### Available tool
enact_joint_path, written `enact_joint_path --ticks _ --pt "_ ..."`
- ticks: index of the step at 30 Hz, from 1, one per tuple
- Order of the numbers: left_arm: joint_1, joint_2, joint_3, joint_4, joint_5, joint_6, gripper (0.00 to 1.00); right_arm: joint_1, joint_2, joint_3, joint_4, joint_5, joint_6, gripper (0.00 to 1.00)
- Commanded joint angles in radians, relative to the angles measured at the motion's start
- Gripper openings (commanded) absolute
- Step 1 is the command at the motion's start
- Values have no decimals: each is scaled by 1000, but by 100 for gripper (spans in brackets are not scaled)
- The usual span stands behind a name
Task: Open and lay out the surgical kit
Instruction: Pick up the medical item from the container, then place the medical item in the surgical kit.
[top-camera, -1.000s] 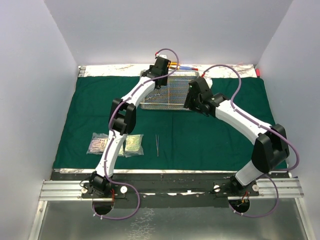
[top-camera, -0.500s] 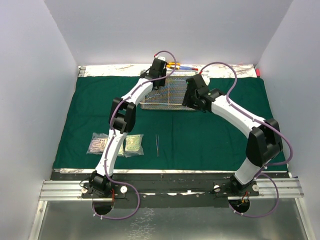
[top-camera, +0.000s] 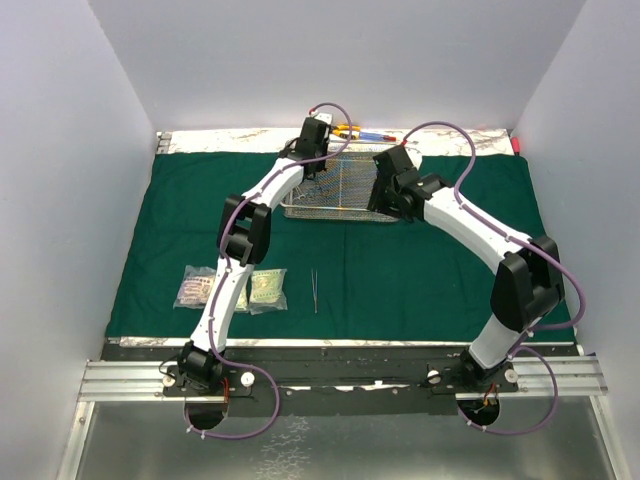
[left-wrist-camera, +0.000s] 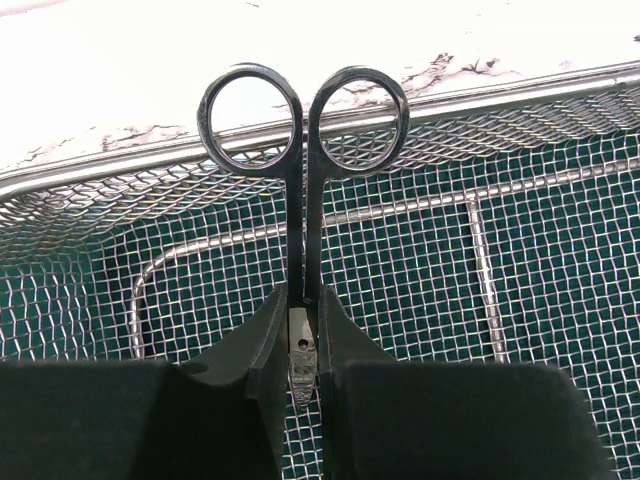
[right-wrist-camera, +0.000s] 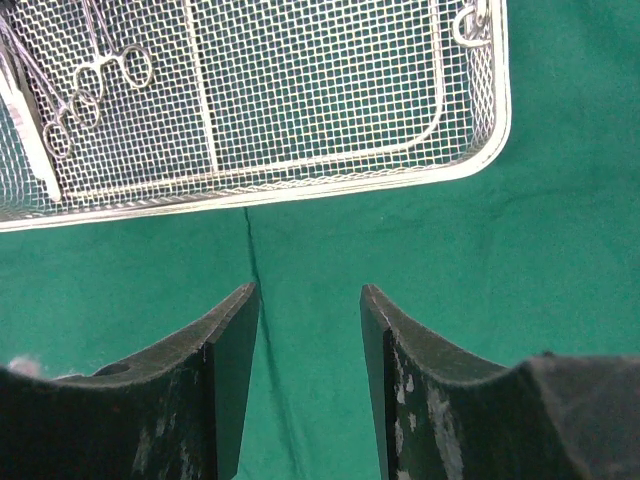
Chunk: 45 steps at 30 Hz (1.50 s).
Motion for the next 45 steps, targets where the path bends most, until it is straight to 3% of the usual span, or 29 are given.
enact_joint_path --ticks 1,4,15,19,24,29,35,39,45 --pt "-23 -78 -39 46 6 -1 4 -10 22 31 -30 26 -21 49" --pt "-33 -101 -56 50 -6 2 0 -14 21 27 -24 21 -24 49" --pt "-53 -157 -106 97 -130 0 0 -18 20 8 -12 2 -24 49" --pt "-58 -175 -125 113 -101 -5 0 -19 21 13 -16 6 -24 49" --pt "-72 -226 -163 111 48 2 0 -33 11 27 -12 -10 -21 49" --pt "-72 -348 -302 108 285 -2 0 -92 -58 19 43 -94 -54 51" --pt "-75 -528 -505 99 466 -34 0 -176 -160 35 150 -274 -119 62" --pt "-97 -669 -632 97 538 -45 0 -178 -194 76 185 -402 -153 76" --pt "-160 -865 -790 95 575 -10 0 -179 -187 156 168 -556 -147 79"
